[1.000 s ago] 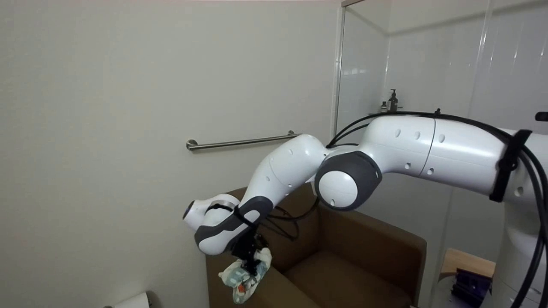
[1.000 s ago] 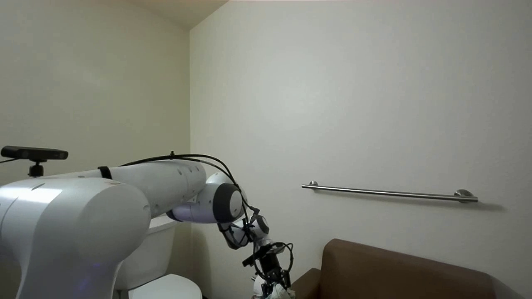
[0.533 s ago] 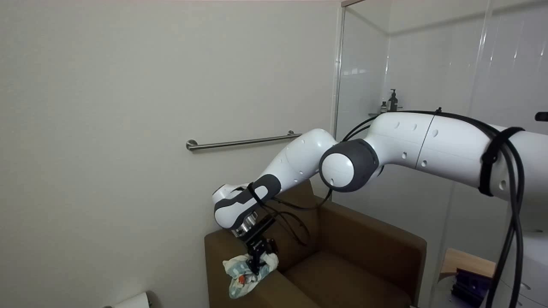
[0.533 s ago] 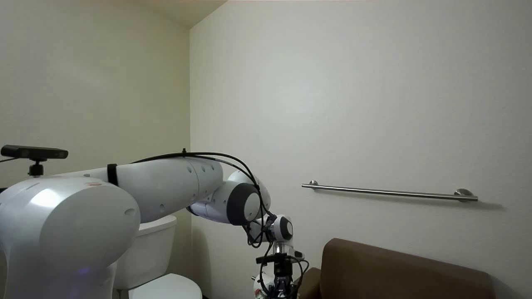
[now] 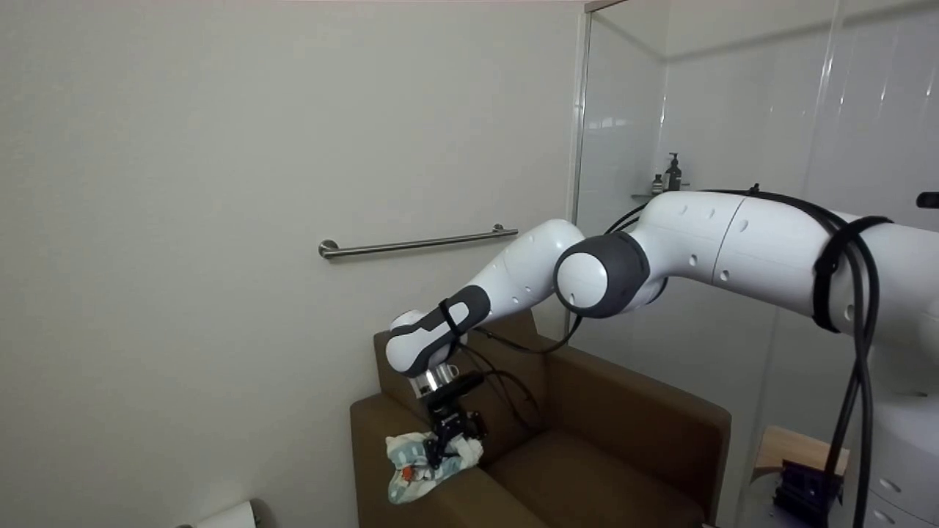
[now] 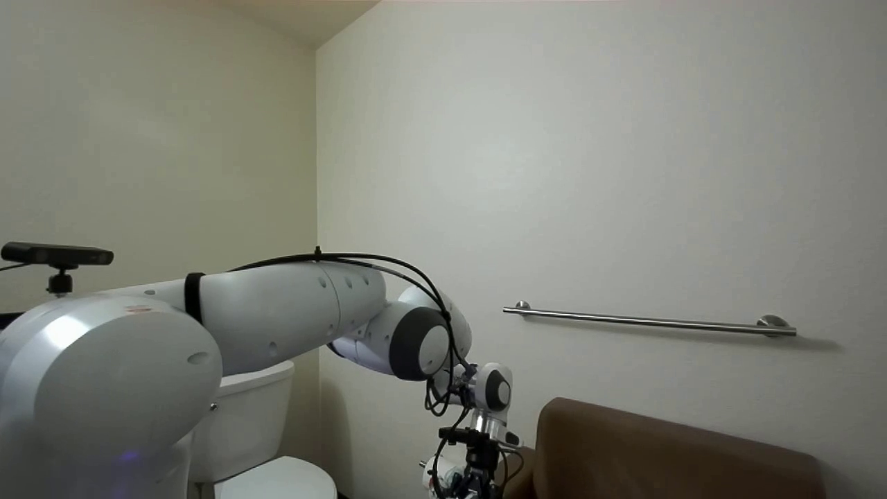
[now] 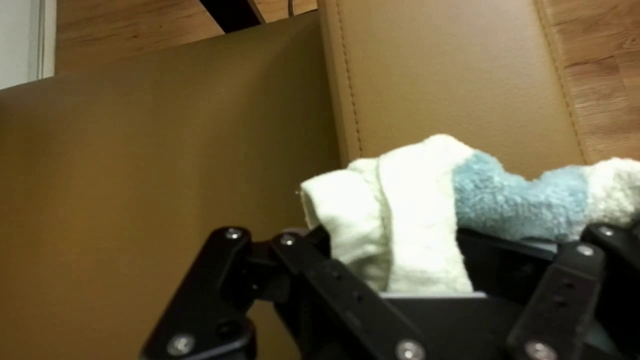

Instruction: Use the cloth to wipe the side of the couch

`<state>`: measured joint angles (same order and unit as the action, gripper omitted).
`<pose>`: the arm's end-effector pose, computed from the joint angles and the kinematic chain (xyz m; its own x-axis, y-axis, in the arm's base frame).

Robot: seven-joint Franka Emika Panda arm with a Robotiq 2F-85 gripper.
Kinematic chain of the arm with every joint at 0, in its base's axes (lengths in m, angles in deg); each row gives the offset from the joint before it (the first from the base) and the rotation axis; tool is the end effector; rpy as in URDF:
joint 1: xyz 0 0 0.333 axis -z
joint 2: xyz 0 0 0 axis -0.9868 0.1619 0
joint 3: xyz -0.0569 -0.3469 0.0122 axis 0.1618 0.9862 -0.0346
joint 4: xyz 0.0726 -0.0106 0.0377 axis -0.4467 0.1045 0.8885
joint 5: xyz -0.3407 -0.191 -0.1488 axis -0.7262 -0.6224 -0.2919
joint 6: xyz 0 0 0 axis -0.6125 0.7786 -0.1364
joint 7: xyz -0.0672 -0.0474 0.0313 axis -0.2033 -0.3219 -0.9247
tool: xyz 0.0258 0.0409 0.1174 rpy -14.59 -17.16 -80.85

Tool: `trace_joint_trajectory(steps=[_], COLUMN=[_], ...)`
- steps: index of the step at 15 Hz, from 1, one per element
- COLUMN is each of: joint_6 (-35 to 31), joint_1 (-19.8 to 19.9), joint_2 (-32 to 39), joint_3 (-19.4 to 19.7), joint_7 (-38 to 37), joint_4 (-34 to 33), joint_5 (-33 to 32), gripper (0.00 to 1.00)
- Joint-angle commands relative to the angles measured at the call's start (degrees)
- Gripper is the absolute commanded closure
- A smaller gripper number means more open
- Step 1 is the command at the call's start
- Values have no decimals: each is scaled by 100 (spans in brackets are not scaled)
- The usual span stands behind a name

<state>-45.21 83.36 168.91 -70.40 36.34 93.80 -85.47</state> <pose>0.7288 0.0139 -0.0498 0.7926 -0.3385 -0.5071 -0.2668 -0.9404 0.2108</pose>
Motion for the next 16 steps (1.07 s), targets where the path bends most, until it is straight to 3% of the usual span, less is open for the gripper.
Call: trace_joint_trajectory(steps=[1, 6, 11, 16], joint_6=[-1025, -2029, -2975, -3048], joint_1=[43, -106, -433, -564], joint_2=[-117, -671, -967, -1032], joint_3=[-25, 88, 461, 836], joint_7=[-320, -690, -1630, -2253], joint_4=[562, 1218, 1647, 1922], joint_5=[64, -46, -186, -134], gripper=[34, 2, 0, 0])
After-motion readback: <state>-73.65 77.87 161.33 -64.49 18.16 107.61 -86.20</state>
